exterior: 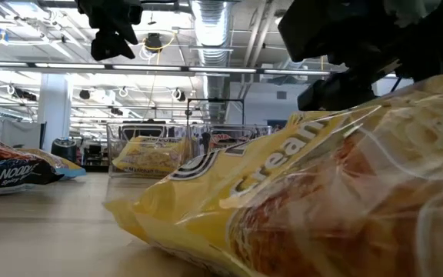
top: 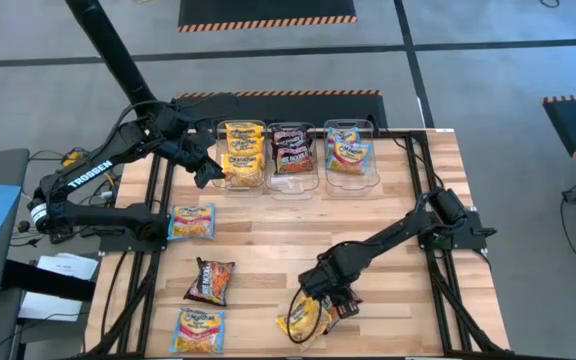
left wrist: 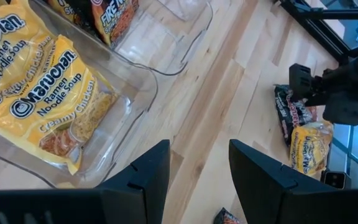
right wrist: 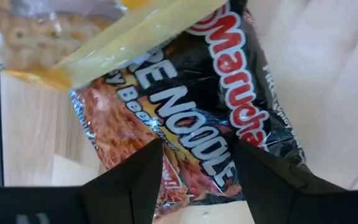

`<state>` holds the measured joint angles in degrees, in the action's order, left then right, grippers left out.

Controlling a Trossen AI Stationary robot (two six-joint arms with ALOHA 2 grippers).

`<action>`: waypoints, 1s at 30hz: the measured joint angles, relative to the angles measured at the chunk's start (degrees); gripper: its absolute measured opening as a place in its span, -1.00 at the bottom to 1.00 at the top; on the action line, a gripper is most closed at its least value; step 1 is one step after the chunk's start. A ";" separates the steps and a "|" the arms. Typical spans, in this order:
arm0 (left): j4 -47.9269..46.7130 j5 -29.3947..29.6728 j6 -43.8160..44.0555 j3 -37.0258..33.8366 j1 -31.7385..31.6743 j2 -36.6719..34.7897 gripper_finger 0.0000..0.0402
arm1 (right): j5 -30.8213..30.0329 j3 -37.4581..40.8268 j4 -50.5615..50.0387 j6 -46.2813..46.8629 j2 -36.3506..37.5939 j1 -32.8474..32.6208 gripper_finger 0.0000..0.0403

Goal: Sort Maruchan noodles
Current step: Put the black noodle pack in the middle transparent bin

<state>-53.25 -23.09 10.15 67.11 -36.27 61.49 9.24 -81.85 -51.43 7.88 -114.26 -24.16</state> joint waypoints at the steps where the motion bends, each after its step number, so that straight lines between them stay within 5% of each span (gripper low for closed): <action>1: 0.00 0.06 0.09 0.00 0.00 0.00 -0.25 | -0.81 0.32 0.13 0.98 0.02 0.00 0.11; 6: 0.00 0.41 0.13 0.00 0.00 0.00 -0.25 | -2.43 1.40 1.19 4.77 0.03 0.35 -0.10; 15: -0.02 1.50 -0.41 0.00 0.00 0.00 -0.25 | -2.92 1.50 1.33 7.98 -0.15 0.71 -0.92; 30: -0.09 1.48 -0.67 -0.02 0.00 0.00 -0.25 | -5.94 -5.27 -13.48 13.26 -0.70 1.46 -0.98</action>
<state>-53.34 -21.61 9.48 67.09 -36.27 61.49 3.30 -87.12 -64.92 21.14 -114.96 -22.70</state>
